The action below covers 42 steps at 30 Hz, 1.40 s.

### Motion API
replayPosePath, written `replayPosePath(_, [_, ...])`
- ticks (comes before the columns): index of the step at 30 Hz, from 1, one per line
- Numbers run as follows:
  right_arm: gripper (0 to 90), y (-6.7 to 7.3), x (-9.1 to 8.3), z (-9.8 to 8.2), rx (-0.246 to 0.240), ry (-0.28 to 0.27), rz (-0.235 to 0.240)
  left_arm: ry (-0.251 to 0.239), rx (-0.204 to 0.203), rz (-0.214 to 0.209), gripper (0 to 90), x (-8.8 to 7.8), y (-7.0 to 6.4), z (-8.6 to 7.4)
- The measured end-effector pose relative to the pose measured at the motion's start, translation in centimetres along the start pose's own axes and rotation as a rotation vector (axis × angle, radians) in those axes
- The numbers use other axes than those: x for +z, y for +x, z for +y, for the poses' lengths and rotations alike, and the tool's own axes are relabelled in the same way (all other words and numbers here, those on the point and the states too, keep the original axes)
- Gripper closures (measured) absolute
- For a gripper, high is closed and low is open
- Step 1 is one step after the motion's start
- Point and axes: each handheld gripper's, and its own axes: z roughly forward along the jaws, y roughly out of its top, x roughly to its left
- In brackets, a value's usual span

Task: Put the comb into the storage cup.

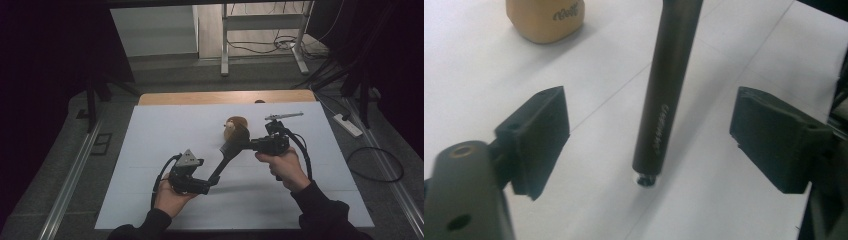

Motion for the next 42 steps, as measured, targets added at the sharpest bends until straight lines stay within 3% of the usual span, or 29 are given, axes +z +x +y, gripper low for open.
replayPosePath(7, [83.5,-0.2,-0.6,0.2,-0.012,-0.016,-0.021,0.032,-0.029,0.002,4.6,-0.5,0.3,-0.3])
replayPosePath(15, [83.5,-0.3,-1.1,0.4,-0.01,-0.03,-0.023,0.012,-0.114,-0.032,0.0,-1.3,1.2,-0.6])
replayPosePath(23, [83.5,-0.3,-1.7,0.7,-0.015,-0.045,-0.031,-0.002,-0.11,-0.005,0.0,-2.1,1.4,-0.8])
replayPosePath(32, [83.5,-0.5,-2.6,1.4,-0.018,-0.071,-0.05,0.01,-0.123,-0.003,0.0,-2.4,1.6,-0.9])
replayPosePath(42, [83.5,-1.5,-3.4,2.1,-0.004,-0.094,-0.085,0.025,-0.091,0.025,0.4,-3.1,1.3,-1.2])
